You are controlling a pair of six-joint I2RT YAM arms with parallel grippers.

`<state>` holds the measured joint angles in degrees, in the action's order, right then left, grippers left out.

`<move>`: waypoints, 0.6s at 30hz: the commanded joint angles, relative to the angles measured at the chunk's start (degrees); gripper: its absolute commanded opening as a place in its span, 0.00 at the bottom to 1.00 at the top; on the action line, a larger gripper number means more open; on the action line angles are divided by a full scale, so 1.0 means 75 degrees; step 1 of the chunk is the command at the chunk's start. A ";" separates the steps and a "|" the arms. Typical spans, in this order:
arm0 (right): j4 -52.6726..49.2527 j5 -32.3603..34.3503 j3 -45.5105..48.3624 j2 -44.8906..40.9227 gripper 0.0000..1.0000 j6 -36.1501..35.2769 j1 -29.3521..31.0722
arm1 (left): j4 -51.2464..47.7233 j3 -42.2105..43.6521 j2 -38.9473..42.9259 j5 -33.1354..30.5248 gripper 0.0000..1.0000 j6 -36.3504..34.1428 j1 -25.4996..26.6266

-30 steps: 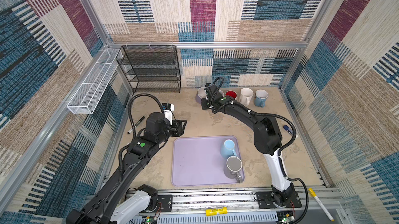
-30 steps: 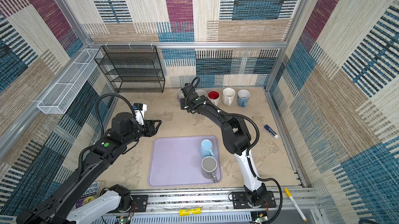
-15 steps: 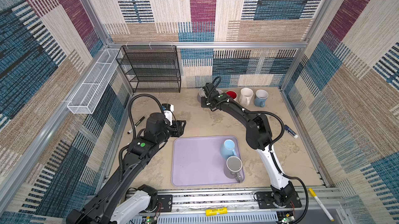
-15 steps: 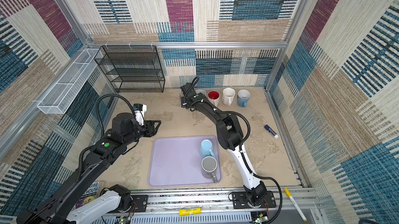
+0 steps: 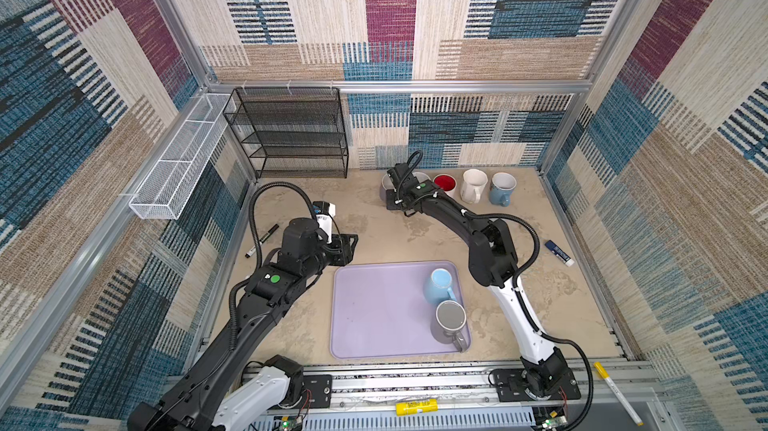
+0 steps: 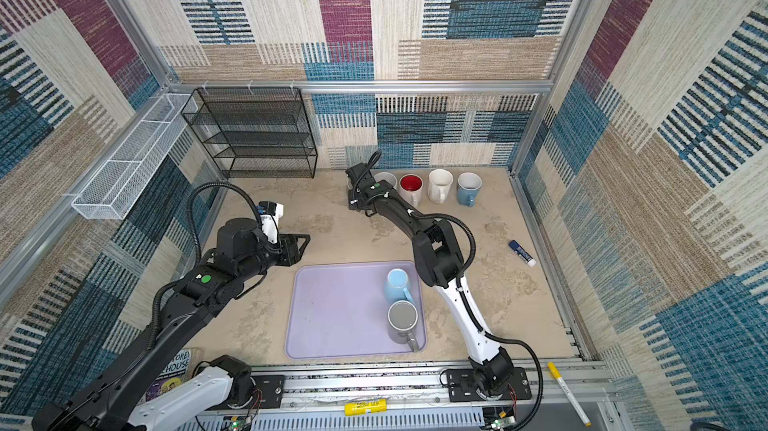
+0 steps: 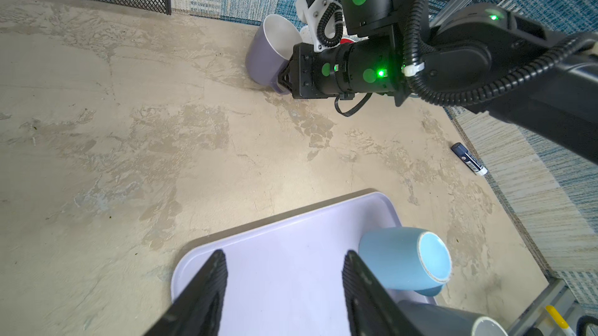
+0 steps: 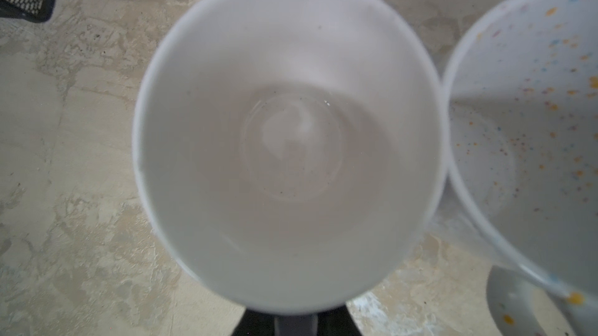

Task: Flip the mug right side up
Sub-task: 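Lower the lavender mug upright beside the cream speckled mug with the right gripper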

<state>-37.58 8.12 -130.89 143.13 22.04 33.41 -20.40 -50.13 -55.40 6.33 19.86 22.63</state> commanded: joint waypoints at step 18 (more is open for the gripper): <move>-0.0110 0.0278 -0.0606 0.0381 0.12 -0.0299 -0.0001 | -0.0021 -0.0051 -0.0066 0.0064 0.58 -0.0094 0.0004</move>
<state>-40.38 8.43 -134.63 145.97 20.25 33.39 -20.84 -50.13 -55.79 6.37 19.77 22.63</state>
